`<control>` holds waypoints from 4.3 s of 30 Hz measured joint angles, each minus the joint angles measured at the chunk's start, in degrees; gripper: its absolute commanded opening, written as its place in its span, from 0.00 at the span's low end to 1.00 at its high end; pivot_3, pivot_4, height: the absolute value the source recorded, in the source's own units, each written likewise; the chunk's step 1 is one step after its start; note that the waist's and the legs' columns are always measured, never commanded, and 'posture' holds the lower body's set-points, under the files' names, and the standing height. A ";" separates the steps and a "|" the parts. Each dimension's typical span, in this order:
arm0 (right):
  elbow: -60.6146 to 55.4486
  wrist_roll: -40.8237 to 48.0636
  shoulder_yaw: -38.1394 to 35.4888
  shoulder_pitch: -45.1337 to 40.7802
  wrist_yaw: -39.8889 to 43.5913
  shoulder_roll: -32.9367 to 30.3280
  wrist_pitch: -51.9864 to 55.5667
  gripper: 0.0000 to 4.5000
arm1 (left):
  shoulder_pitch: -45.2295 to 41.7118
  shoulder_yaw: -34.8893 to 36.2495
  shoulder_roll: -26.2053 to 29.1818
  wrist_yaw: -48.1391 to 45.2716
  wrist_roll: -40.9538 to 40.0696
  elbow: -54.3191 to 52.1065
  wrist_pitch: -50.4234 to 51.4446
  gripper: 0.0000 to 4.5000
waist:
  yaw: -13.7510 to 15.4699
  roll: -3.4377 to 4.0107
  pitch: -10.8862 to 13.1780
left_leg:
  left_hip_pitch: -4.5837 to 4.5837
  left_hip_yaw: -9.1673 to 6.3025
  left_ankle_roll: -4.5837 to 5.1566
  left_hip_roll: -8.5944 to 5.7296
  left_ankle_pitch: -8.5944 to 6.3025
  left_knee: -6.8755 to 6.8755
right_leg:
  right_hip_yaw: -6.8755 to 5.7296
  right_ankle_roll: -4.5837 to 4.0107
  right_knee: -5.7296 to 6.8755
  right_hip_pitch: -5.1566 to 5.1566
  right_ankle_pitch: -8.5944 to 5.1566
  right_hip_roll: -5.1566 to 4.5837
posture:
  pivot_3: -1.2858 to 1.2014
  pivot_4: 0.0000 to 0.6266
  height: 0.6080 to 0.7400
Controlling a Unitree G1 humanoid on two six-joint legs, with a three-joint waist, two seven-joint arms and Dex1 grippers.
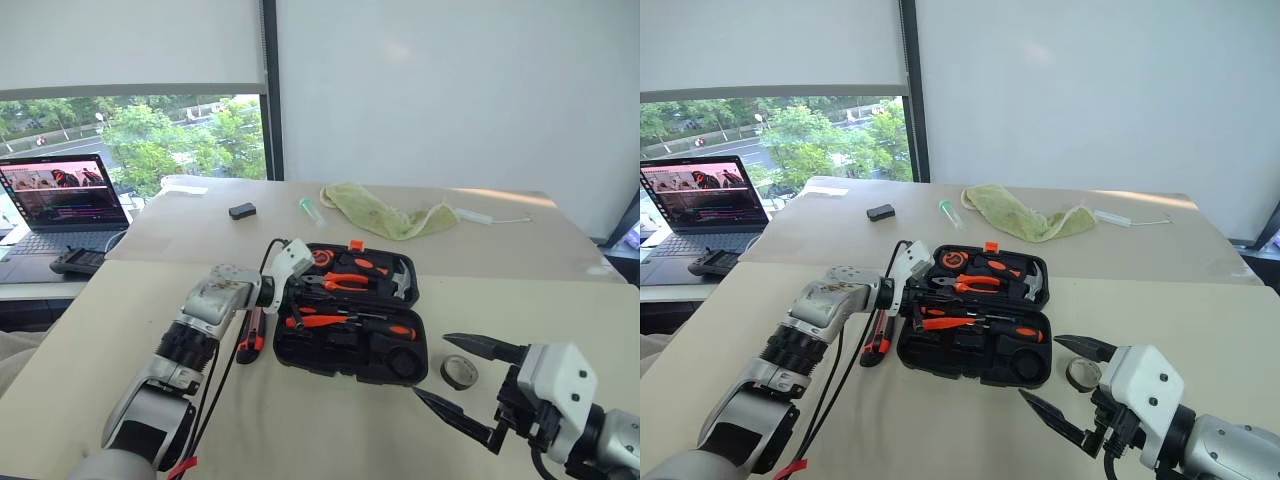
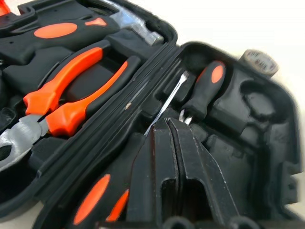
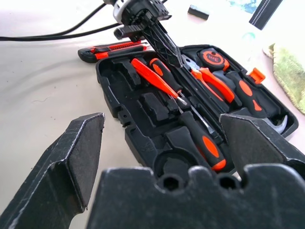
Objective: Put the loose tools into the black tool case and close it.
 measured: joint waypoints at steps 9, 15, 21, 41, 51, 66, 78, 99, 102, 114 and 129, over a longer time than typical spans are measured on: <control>0.00 0.01 0.01 0.78 -0.47 0.00 -0.11 1.00 | 0.69 -0.97 0.04 -2.61 2.69 2.42 -4.77 0.01 | 0.04 -0.02 0.05 | -0.03 0.00 0.02 0.01 -0.01 0.02 | -0.01 0.01 0.01 -0.01 0.00 -0.03 | 0.52 0.24 1.00; -0.01 0.00 0.01 0.80 -0.55 0.00 -0.14 1.00 | 2.63 -0.94 1.74 -6.39 2.26 0.01 -4.37 0.01 | -0.03 -0.01 0.05 | -0.01 0.00 0.02 0.02 -0.01 0.02 | -0.01 0.01 0.03 -0.01 0.00 -0.02 | 0.52 0.24 1.00; -0.01 -0.01 0.05 0.43 -0.53 0.00 -0.13 1.00 | 5.40 -0.97 2.80 -9.18 1.70 -3.15 -2.63 0.01 | -0.06 0.00 0.05 | -0.01 0.00 0.01 0.02 -0.01 0.04 | 0.00 0.01 0.04 0.00 0.00 -0.02 | 0.52 0.24 1.00; -0.01 -0.47 0.15 -0.16 -0.23 0.00 0.03 1.00 | 1.55 -0.07 -1.56 -2.59 5.06 4.26 -6.76 0.01 | 0.02 -0.02 0.06 | -0.03 0.00 0.03 0.01 -0.02 0.10 | -0.01 0.03 0.05 0.01 0.02 0.00 | 0.52 0.24 1.00; -0.01 -0.50 0.12 0.32 -0.11 0.05 0.02 1.00 | 7.50 -0.19 1.20 -6.66 4.37 -2.79 -10.59 0.01 | -0.05 -0.01 0.06 | 0.04 0.00 0.02 0.04 -0.02 0.10 | 0.00 0.02 0.07 0.06 0.03 -0.05 | 0.52 0.24 1.00; -0.01 -0.44 0.02 0.86 0.00 0.04 0.02 1.00 | 12.12 4.06 -3.21 -0.93 -0.33 -5.77 -5.70 0.01 | -0.03 -0.01 0.06 | 0.05 -0.02 0.02 0.04 -0.01 0.14 | 0.00 0.04 0.10 0.09 0.06 -0.04 | 0.52 0.24 1.00; -0.02 0.07 -0.39 1.58 0.15 -0.07 0.02 1.00 | 16.60 4.21 -4.45 4.08 -0.88 -9.02 -1.31 0.01 | -0.32 0.12 -0.03 | 1.04 -0.02 0.01 0.13 -0.03 -0.07 | 0.05 -0.07 -0.01 0.98 -0.01 -0.11 | 0.52 0.24 1.00; 0.33 0.09 0.42 -2.49 1.40 -0.07 0.64 1.00 | 7.43 36.02 -2.48 21.39 -27.51 -18.84 36.54 0.13 | -0.63 0.00 0.14 | 0.16 -0.11 -0.24 0.08 0.08 -0.08 | 0.04 -0.09 0.21 0.01 -0.01 -0.06 | 0.52 0.24 1.00; 1.62 0.07 1.42 -4.09 2.32 -0.05 0.63 1.00 | 7.26 37.12 -0.02 28.02 -25.14 -21.53 35.79 0.33 | -0.58 -0.02 0.16 | 0.14 -0.11 -0.22 0.05 0.07 -0.07 | 0.04 -0.07 0.15 0.03 0.02 -0.09 | 0.52 0.24 1.00; 6.51 -0.09 6.68 -11.05 6.87 0.04 -0.21 1.00 | 16.39 26.98 8.78 42.85 -17.63 -39.88 48.88 0.99 | 0.06 -0.07 0.26 | 0.14 -0.16 -0.34 0.06 0.12 -0.15 | -0.02 -0.15 0.15 -0.01 0.09 -0.15 | 0.52 0.24 1.00; 6.09 -0.12 4.12 -8.65 8.49 0.03 -0.23 1.00 | 21.92 19.00 -0.02 53.37 -8.95 -42.99 50.82 0.66 | 0.08 0.12 0.15 | 0.38 -0.15 -0.39 0.14 0.16 -0.19 | 0.07 -0.33 0.22 0.11 0.11 -0.50 | 0.52 0.24 1.00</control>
